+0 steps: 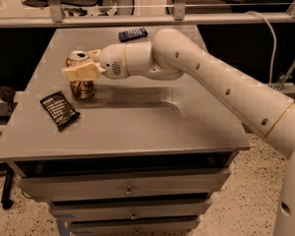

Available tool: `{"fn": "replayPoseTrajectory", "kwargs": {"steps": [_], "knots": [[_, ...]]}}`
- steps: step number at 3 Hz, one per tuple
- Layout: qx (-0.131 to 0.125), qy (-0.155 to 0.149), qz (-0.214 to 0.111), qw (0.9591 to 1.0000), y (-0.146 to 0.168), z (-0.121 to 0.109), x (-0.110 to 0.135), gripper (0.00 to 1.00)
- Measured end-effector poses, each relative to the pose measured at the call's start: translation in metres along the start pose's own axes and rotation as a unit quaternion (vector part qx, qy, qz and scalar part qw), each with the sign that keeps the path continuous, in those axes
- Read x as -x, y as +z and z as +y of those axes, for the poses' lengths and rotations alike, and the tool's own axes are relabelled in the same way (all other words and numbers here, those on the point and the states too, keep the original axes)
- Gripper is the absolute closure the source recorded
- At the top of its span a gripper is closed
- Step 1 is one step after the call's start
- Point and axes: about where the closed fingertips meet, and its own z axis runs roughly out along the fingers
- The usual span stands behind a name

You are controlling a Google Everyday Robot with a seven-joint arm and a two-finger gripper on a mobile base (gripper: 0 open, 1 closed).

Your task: Move orange can near rxbar chocolate

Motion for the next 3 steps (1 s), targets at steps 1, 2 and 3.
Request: {"fn": "replayPoseTrajectory", "kwargs": {"steps": [1,2,3], "knots": [[0.005,0.005,-0.001,1.0000,0.0052,0.0052,0.0003,0.61],[0.007,0.006,-0.003,0.9999,0.0077,0.0080,0.0009,0.38],[0.008,0.007,-0.005,0.9999,0.0088,0.0101,0.0013,0.14]]}}
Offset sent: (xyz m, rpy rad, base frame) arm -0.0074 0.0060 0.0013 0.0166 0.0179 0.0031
